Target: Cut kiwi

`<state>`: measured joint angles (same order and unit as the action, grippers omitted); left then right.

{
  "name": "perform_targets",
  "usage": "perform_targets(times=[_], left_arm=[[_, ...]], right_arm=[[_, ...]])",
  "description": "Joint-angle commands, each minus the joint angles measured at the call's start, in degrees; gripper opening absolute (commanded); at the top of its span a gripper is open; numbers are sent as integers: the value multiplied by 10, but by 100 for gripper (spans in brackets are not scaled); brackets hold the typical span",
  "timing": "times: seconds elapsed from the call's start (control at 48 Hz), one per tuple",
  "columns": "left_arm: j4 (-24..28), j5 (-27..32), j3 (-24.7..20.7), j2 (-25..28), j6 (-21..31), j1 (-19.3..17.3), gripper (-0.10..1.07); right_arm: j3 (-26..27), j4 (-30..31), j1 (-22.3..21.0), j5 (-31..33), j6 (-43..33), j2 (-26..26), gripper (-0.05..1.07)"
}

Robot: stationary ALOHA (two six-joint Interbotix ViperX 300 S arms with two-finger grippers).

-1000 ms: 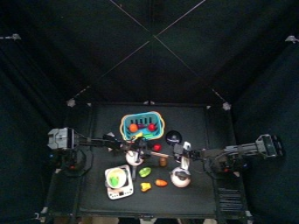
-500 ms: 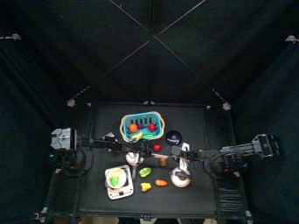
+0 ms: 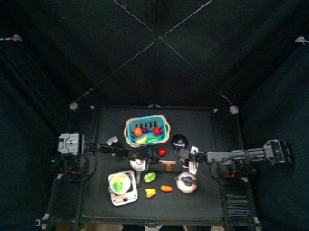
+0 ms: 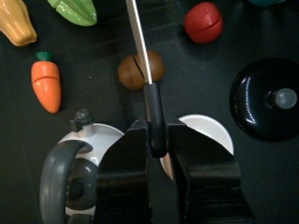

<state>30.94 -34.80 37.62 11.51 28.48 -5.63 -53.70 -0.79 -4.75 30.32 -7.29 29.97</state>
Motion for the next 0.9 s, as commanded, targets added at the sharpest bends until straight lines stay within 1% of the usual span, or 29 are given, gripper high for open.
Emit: perform_targets(times=[0.0, 0.083, 0.104, 0.125, 0.208, 0.333, 0.438, 0.583, 0.75, 0.771, 0.875], left_arm=[[11, 1, 4, -8, 2, 14, 38], [11, 1, 4, -5, 1, 18, 38], [11, 1, 4, 0, 1, 18, 38], [12, 1, 4, 2, 1, 19, 38], [11, 11, -1, 15, 1, 21, 38], [11, 57, -9, 24, 2, 26, 38], [11, 69, -9, 28, 2, 31, 38], [11, 69, -9, 31, 2, 34, 38], [10, 74, -10, 40, 2, 34, 38], [10, 88, -10, 40, 2, 31, 38], [10, 104, -12, 40, 2, 26, 38]], right_arm=[[-8, -40, -24, 5, 35, 2, 22], [-15, -81, -33, 3, 81, 1, 22], [-18, -101, -40, -8, 103, 0, 22], [-19, -105, -40, -14, 106, -2, 22], [-25, -93, -46, -28, 104, -26, 22], [-23, -82, -47, -47, 104, -62, 22], [-22, -81, -47, -52, 104, -73, 22], [-23, -81, -48, -54, 102, -76, 22], [-23, -80, -48, -66, 100, -94, 22], [-22, -78, -48, -70, 99, -101, 22], [-18, -78, -48, -76, 95, -106, 22]])
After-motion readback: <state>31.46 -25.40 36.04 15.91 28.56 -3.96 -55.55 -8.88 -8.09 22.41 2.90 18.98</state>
